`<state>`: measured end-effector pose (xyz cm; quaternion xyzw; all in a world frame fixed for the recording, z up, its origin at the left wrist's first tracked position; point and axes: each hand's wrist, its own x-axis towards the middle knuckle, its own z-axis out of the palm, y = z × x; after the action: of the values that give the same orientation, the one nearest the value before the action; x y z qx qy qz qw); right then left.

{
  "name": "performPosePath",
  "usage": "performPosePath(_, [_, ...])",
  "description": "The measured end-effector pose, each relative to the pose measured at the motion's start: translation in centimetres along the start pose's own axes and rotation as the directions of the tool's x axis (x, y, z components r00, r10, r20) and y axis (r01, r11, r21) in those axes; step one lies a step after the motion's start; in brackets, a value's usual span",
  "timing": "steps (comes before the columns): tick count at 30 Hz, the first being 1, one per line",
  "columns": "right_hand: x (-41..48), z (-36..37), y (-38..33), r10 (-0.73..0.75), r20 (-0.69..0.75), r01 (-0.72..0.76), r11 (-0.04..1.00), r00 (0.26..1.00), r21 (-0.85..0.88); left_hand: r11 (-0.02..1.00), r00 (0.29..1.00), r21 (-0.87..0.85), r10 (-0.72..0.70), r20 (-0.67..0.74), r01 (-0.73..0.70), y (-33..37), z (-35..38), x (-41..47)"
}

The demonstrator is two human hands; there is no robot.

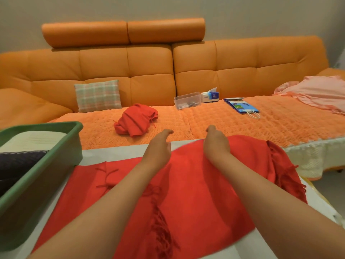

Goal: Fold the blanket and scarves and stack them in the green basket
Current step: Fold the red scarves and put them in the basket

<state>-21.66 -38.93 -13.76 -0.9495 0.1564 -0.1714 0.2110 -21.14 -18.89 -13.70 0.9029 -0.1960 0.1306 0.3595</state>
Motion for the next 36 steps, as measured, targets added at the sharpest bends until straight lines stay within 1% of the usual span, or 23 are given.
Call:
performPosePath(1, [-0.7, 0.3, -0.2, -0.017, -0.003, 0.017, 1.000, 1.000, -0.012, 0.999, 1.000, 0.032, 0.018, -0.008, -0.018, -0.4, 0.0, -0.6])
performPosePath(2, [-1.6, 0.7, -0.5, -0.094, -0.024, 0.093, 0.995, 0.995, -0.044, 0.994, 0.999, 0.100, 0.038, -0.029, -0.035, -1.0, 0.0, -1.5])
performPosePath(3, [-2.7, 1.1, -0.8, -0.223, -0.043, 0.220, 0.973, 0.974, -0.062, 0.980, 0.997, 0.196, 0.054, -0.061, -0.041, -1.7, -0.1, -2.4])
performPosePath(4, [-3.7, 1.8, -1.1, -0.371, -0.044, 0.368, 0.928, 0.928, -0.062, 0.956, 0.994, 0.291, 0.058, -0.088, -0.030, -2.4, -0.4, -3.3])
performPosePath(5, [-4.6, 2.4, -1.2, -0.486, -0.008, 0.485, 0.872, 0.874, -0.063, 0.934, 0.994, 0.357, 0.038, -0.101, 0.000, -3.2, -0.7, -4.3])
performPosePath(6, [-5.6, 2.9, -1.3, -0.552, 0.088, 0.558, 0.827, 0.829, -0.070, 0.919, 0.996, 0.392, -0.010, -0.085, 0.042, -4.0, -1.0, -5.2])
performPosePath(7, [-6.6, 3.1, -1.5, -0.545, 0.229, 0.573, 0.816, 0.807, -0.077, 0.908, 0.997, 0.411, -0.070, -0.041, 0.081, -4.8, -1.3, -6.1])
performPosePath(8, [-7.4, 3.3, -1.5, -0.467, 0.385, 0.537, 0.839, 0.796, -0.091, 0.903, 0.992, 0.418, -0.126, 0.028, 0.104, -5.6, -1.7, -6.8])
performPosePath(9, [-7.9, 3.5, -1.3, -0.379, 0.495, 0.495, 0.861, 0.782, -0.122, 0.913, 0.981, 0.394, -0.161, 0.108, 0.106, -6.4, -2.1, -7.6])
performPosePath(10, [-8.2, 3.3, -1.3, -0.321, 0.541, 0.472, 0.866, 0.777, -0.163, 0.940, 0.974, 0.328, -0.154, 0.169, 0.092, -6.8, -2.7, -8.3])
performPosePath(11, [-8.5, 3.1, -1.5, -0.302, 0.536, 0.469, 0.859, 0.788, -0.205, 0.967, 0.976, 0.244, -0.115, 0.184, 0.068, -7.0, -3.4, -9.1])
performPosePath(13, [-9.2, 2.6, -2.4, -0.333, 0.478, 0.492, 0.832, 0.813, -0.257, 0.988, 0.996, 0.152, -0.019, 0.083, 0.007, -7.0, -5.0, -10.3])
performPosePath(15, [-10.3, 1.9, -3.9, -0.387, 0.402, 0.501, 0.835, 0.829, -0.229, 0.988, 0.999, 0.153, 0.026, -0.037, -0.020, -6.9, -6.7, -11.4])
performPosePath(17, [-12.1, 1.2, -5.8, -0.456, 0.312, 0.524, 0.832, 0.833, -0.183, 0.976, 0.997, 0.214, 0.043, -0.066, -0.028, -6.7, -8.3, -12.9])
performPosePath(19, [-14.4, 0.5, -7.8, -0.450, 0.279, 0.505, 0.846, 0.849, -0.170, 0.938, 0.998, 0.347, 0.044, -0.049, -0.024, -7.0, -9.5, -14.7])
performPosePath(21, [-16.6, 0.0, -9.2, -0.365, 0.321, 0.441, 0.874, 0.874, -0.206, 0.896, 0.999, 0.443, 0.036, -0.010, -0.028, -7.4, -10.4, -16.8])
performPosePath(24, [-19.3, -0.6, -10.1, -0.234, 0.398, 0.379, 0.862, 0.887, -0.338, 0.879, 0.992, 0.476, -0.046, 0.115, -0.014, -7.7, -11.1, -19.4])
performPosePath(26, [-20.8, -0.9, -10.2, -0.175, 0.430, 0.346, 0.867, 0.886, -0.360, 0.876, 0.978, 0.482, -0.084, 0.192, -0.019, -7.6, -11.5, -20.7])
performPosePath(28, [-21.8, -0.9, -10.3, -0.166, 0.435, 0.312, 0.906, 0.885, -0.287, 0.886, 0.969, 0.462, -0.089, 0.232, -0.029, -7.0, -11.7, -21.6])
performPosePath(30, [-22.4, -0.7, -10.6, -0.184, 0.424, 0.253, 0.961, 0.887, -0.113, 0.876, 0.970, 0.478, -0.059, 0.237, -0.063, -6.0, -11.9, -22.4])
performPosePath(33, [-22.4, -0.9, -11.3, -0.173, 0.349, 0.141, 0.983, 0.921, 0.115, 0.867, 0.979, 0.495, -0.052, 0.199, -0.055, -5.3, -12.3, -23.0])
performPosePath(35, [-22.3, -1.2, -11.3, -0.131, 0.302, 0.095, 0.987, 0.944, 0.131, 0.863, 0.967, 0.506, -0.133, 0.216, 0.006, -5.5, -12.7, -23.4])
performPosePath(36, [-22.2, -1.3, -11.0, -0.114, 0.292, 0.091, 0.992, 0.950, 0.091, 0.855, 0.947, 0.517, -0.193, 0.258, 0.033, -5.7, -12.9, -23.7])
